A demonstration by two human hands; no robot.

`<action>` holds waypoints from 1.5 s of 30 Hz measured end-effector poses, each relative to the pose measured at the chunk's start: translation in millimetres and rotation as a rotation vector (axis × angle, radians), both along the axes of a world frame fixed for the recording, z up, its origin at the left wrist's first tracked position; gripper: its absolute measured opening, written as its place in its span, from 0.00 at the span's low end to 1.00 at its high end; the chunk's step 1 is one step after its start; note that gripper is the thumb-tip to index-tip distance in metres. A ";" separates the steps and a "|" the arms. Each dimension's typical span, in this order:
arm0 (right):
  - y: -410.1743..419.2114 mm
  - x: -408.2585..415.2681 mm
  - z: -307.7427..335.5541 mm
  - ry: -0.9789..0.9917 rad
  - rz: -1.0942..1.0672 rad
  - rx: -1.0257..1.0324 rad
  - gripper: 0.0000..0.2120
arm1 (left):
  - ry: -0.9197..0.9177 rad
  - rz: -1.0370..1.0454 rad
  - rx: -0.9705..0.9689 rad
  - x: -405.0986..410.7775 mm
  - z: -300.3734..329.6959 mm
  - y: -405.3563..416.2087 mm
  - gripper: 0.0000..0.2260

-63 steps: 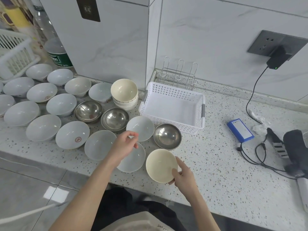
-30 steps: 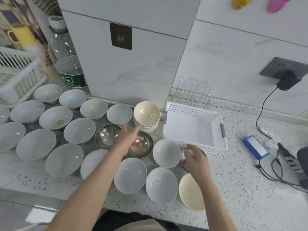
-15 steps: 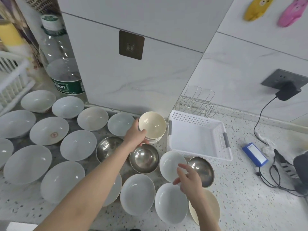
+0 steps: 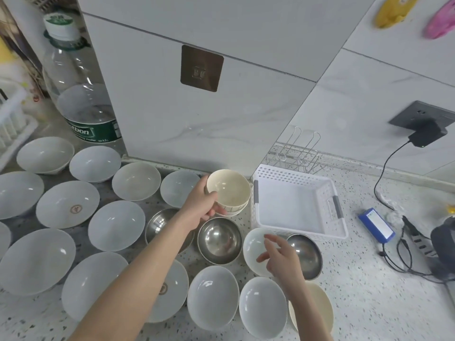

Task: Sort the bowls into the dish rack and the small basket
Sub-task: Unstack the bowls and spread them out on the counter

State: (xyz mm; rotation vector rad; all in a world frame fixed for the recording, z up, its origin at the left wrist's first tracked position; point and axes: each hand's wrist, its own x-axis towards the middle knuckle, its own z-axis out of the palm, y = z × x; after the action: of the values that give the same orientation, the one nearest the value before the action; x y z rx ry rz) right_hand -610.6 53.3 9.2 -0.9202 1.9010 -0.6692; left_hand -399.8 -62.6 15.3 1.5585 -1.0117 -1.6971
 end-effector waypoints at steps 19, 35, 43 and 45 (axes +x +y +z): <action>-102.9 72.1 1.2 0.110 0.146 0.021 0.29 | 0.556 0.455 0.095 77.0 2.9 41.1 0.17; -81.7 37.7 26.6 -0.365 -0.187 -0.099 0.22 | 0.509 0.458 0.019 55.5 18.0 77.1 0.18; -46.3 -28.1 57.2 -0.561 -0.290 -0.194 0.19 | 0.513 0.491 -0.015 6.2 34.5 110.0 0.16; -32.2 -55.8 61.1 -0.574 -0.298 -0.213 0.19 | 0.527 0.489 -0.023 -19.1 38.2 119.4 0.16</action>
State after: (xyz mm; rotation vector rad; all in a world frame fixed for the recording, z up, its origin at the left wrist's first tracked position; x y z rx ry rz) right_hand -666.4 21.0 70.3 -0.4924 1.4715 -1.1905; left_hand -418.9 56.8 53.5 1.1244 -0.3440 -1.5991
